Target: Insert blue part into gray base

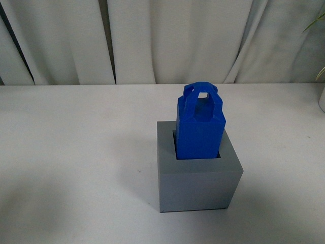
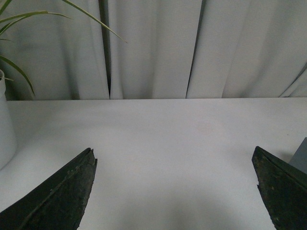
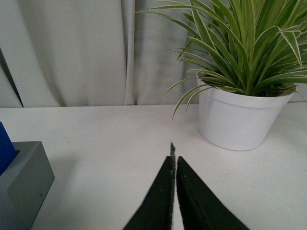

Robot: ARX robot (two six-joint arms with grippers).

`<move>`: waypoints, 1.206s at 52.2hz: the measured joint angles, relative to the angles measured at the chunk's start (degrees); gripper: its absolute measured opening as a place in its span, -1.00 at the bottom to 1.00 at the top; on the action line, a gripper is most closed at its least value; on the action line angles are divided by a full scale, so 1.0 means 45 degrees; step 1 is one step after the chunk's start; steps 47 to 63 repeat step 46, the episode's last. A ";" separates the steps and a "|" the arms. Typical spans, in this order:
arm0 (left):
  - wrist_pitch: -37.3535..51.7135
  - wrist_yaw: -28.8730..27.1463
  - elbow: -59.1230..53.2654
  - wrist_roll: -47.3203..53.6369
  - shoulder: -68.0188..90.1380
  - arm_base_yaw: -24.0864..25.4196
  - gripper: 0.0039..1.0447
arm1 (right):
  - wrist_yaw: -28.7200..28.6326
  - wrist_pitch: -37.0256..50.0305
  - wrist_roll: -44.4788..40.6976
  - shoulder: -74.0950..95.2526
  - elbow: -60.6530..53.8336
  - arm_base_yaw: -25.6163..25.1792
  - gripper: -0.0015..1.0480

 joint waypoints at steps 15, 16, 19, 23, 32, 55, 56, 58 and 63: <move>-0.0005 0.0000 0.0000 -0.0005 0.0000 0.0000 0.89 | 0.0000 -0.0005 0.0000 -0.0010 0.0000 0.0000 0.28; 0.0000 -0.0005 0.0000 0.0000 0.0000 0.0000 0.89 | 0.0000 -0.0005 0.0000 -0.0010 0.0000 0.0000 0.34; -0.0005 -0.0005 0.0000 0.0000 0.0000 0.0000 0.89 | 0.0000 -0.0005 0.0000 -0.0010 0.0000 0.0000 0.52; -0.0005 0.0000 0.0000 0.0000 0.0000 0.0000 0.89 | 0.0000 -0.0005 0.0000 -0.0010 0.0000 0.0000 0.79; -0.0005 0.0000 0.0000 -0.0005 0.0000 0.0000 0.89 | 0.0000 -0.0005 0.0024 -0.0010 0.0000 0.0000 0.86; 0.0000 -0.0005 0.0000 0.0000 0.0000 0.0000 0.89 | 0.0000 -0.0005 0.0024 -0.0010 0.0000 0.0000 0.86; 0.0000 -0.0005 0.0000 0.0000 0.0000 0.0000 0.89 | 0.0000 -0.0005 0.0024 -0.0010 0.0000 0.0000 0.86; 0.0000 -0.0005 0.0000 0.0000 0.0000 0.0000 0.89 | 0.0000 -0.0005 0.0024 -0.0010 0.0000 0.0000 0.86; 0.0000 -0.0005 0.0000 0.0000 0.0000 0.0000 0.89 | 0.0000 -0.0005 0.0024 -0.0010 0.0000 0.0000 0.86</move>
